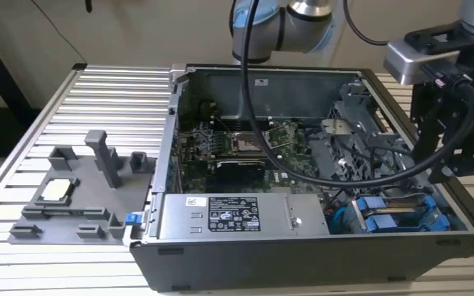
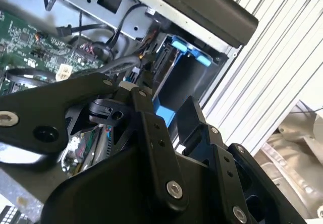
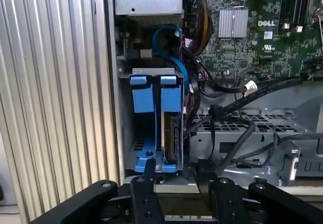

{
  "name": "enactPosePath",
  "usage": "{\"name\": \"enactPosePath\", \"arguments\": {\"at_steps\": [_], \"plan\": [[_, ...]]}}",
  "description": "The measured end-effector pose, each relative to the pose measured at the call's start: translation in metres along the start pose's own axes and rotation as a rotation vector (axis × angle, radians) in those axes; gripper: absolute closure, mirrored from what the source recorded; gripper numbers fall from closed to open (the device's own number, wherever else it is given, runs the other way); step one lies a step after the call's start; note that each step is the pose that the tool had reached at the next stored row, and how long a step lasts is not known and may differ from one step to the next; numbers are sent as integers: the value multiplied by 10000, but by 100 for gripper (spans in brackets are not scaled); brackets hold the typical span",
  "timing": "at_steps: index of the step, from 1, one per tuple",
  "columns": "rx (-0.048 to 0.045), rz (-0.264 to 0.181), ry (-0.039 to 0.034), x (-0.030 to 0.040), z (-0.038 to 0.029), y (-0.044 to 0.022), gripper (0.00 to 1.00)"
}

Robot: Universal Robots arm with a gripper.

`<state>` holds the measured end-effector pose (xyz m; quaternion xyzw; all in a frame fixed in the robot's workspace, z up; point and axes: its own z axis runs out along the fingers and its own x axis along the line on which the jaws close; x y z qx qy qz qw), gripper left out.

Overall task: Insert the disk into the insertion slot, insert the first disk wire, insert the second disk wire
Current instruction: 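Insert the first disk wire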

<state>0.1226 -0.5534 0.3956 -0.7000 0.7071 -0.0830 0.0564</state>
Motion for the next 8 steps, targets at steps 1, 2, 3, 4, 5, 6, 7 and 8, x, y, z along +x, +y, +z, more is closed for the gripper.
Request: {"name": "enactPosePath", "arguments": {"at_steps": [1,2,3,4,5,6,7,8], "plan": [[106,-21,-5,-9,4,2,53],[214,-40,-10,-17,7,4,53],[325,-57,-16,-25,11,7,53],[426,-76,-20,-33,15,11,53],[491,-116,-31,-40,20,14,53],[508,-183,-46,-44,23,15,53],[512,-268,-64,-47,24,17,53],[517,-363,-86,-52,26,20,53]]}}
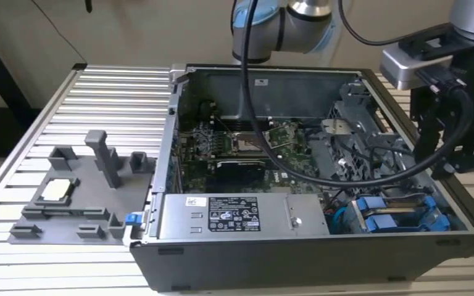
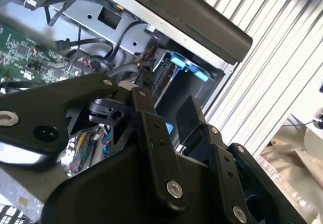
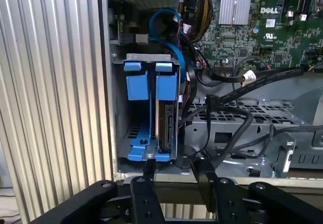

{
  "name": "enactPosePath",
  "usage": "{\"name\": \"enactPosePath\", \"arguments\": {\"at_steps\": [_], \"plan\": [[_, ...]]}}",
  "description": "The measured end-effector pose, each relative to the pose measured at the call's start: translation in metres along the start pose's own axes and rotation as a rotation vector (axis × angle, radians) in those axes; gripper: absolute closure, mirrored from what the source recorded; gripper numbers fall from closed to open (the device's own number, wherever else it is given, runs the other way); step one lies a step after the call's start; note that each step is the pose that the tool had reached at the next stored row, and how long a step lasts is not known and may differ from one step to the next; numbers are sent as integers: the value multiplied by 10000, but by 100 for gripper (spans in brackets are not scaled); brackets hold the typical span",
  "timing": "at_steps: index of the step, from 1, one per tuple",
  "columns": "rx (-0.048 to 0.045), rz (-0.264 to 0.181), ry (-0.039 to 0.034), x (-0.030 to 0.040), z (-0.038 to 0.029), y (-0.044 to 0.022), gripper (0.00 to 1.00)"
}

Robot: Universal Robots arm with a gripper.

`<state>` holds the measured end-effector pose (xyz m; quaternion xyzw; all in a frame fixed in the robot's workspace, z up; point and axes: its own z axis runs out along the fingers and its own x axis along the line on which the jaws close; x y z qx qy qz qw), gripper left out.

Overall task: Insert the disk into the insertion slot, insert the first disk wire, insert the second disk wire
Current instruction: 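Insert the first disk wire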

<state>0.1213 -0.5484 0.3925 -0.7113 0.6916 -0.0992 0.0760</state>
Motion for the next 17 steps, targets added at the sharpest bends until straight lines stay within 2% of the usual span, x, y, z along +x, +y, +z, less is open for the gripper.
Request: {"name": "enactPosePath", "arguments": {"at_steps": [4,7,12,15,17], "plan": [[35,-324,-82,-17,10,10,53],[110,-333,-82,-19,21,18,53],[161,-339,-79,-29,39,34,53],[203,-533,-128,-39,44,36,53],[206,-539,-130,-39,45,41,53]]}}
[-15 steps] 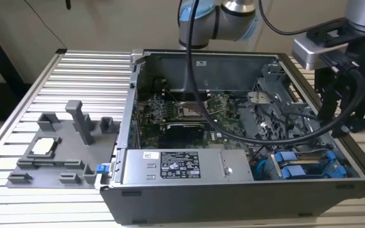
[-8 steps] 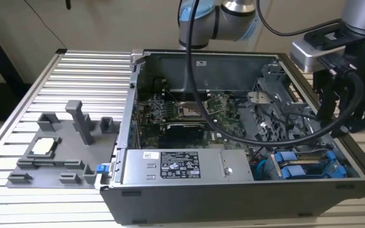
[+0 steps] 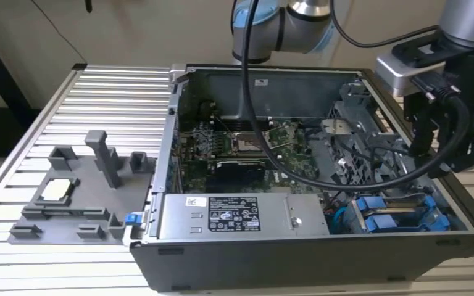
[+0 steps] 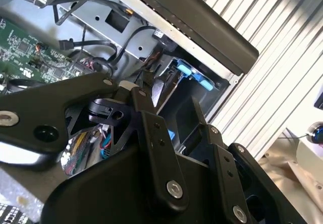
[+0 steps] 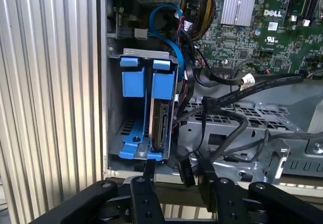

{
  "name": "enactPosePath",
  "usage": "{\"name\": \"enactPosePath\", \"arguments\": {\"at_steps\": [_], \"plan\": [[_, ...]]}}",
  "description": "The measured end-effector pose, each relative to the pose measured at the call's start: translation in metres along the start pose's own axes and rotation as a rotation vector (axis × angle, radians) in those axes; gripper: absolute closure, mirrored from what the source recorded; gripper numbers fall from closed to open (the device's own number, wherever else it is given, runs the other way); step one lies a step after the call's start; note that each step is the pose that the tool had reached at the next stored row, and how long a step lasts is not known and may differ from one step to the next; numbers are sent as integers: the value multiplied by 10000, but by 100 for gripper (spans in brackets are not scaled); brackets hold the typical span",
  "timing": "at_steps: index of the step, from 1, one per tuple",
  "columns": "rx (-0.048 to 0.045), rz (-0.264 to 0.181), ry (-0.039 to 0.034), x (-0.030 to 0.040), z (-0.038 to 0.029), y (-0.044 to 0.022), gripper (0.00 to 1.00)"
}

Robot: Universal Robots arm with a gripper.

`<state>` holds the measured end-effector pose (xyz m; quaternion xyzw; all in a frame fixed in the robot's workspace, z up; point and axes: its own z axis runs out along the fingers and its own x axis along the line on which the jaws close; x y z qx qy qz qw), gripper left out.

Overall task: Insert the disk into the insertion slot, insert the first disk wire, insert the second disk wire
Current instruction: 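Insert the first disk wire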

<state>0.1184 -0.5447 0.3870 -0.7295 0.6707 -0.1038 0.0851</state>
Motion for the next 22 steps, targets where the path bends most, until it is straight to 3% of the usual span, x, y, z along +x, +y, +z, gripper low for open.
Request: {"name": "enactPosePath", "arguments": {"at_steps": [6,12,14,16,17,22], "plan": [[7,1,1,-2,-2,12,53],[85,4,9,-9,-4,26,53],[109,5,10,-9,-3,30,62],[133,4,12,-10,-2,30,62],[136,4,14,-10,-3,30,69],[188,7,22,-13,0,36,69]]}}
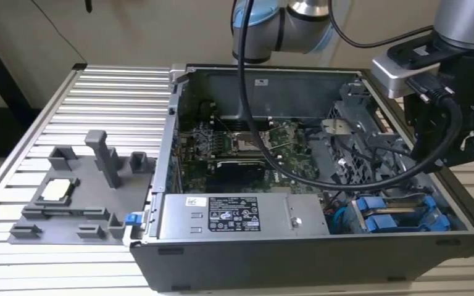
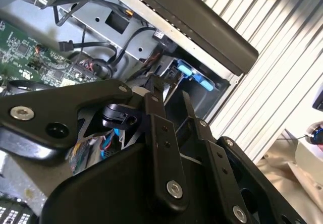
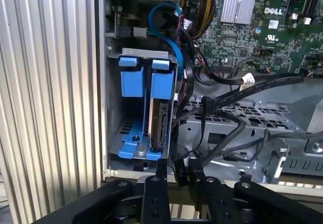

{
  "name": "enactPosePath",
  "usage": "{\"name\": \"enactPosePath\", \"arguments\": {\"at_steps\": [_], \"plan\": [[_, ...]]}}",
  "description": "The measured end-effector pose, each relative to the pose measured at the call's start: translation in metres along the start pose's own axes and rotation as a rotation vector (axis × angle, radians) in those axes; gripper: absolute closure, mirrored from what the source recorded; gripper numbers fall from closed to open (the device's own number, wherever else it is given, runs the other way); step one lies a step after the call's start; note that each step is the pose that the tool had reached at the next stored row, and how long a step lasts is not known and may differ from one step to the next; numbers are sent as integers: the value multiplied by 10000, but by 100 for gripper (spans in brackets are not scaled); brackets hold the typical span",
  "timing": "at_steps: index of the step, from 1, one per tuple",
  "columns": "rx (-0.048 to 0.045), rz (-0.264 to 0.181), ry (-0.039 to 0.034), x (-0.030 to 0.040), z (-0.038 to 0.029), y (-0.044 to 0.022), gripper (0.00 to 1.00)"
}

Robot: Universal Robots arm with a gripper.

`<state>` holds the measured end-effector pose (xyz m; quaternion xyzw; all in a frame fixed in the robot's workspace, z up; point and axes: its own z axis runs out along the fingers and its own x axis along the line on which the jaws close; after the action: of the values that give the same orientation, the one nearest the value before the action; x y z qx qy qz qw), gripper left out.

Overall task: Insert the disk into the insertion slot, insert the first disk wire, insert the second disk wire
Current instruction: 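Insert the first disk wire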

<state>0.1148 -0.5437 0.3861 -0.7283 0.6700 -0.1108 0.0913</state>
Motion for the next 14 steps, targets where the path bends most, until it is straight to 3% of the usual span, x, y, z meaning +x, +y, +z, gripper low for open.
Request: {"name": "enactPosePath", "arguments": {"at_steps": [4,14], "plan": [[55,-3,9,-1,4,2,81],[66,-2,8,-1,5,3,81]]}}
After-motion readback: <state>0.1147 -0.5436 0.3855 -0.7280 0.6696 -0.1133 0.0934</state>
